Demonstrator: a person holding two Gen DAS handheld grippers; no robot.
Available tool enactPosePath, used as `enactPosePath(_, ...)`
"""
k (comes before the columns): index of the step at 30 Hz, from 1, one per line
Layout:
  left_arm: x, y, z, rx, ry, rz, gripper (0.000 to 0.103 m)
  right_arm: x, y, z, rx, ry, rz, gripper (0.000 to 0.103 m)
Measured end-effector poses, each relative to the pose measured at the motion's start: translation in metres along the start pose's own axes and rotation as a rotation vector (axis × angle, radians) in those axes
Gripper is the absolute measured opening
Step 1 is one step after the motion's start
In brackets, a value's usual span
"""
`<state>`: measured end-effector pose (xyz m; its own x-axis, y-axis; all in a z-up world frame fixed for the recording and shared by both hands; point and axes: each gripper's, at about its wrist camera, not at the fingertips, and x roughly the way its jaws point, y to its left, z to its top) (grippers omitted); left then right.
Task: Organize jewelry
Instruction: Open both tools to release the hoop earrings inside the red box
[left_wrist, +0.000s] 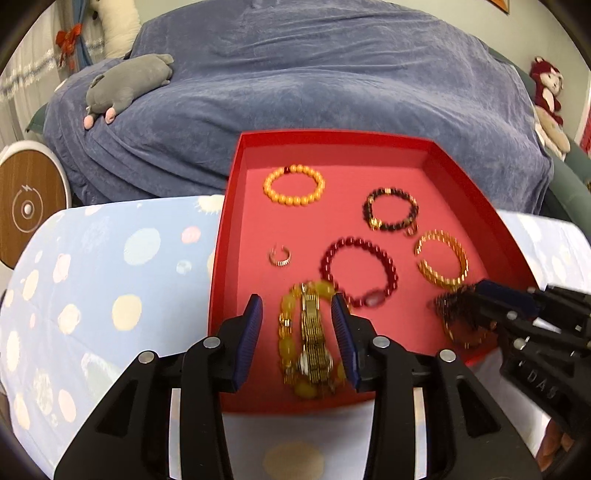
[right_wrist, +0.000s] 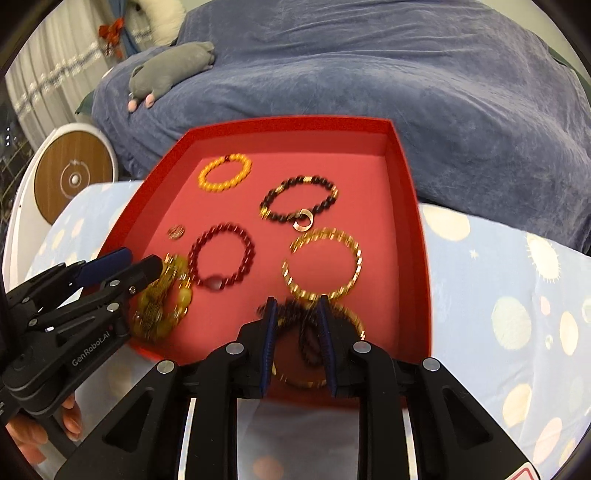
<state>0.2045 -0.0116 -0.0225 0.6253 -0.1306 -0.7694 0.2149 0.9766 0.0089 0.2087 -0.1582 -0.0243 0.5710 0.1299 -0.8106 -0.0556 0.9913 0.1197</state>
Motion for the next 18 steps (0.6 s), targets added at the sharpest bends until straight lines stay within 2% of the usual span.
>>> enactPosePath(5, -0.022, 0.004, -0.023, -0.006, 0.009, -0.017, 0.037, -0.018, 0.0, -0.023, 0.023, 0.013, 0.01, 0.033)
enactPosePath(15, -0.072, -0.003, -0.085, 0.005, 0.038, -0.028, 0.037, -0.063, 0.009, -0.091, 0.034, 0.03, 0.02, 0.033)
enactPosePath(18, -0.084, -0.007, -0.101, 0.003, 0.055, -0.051, 0.037, -0.075, 0.012, -0.109, 0.041, 0.043, 0.017, 0.033)
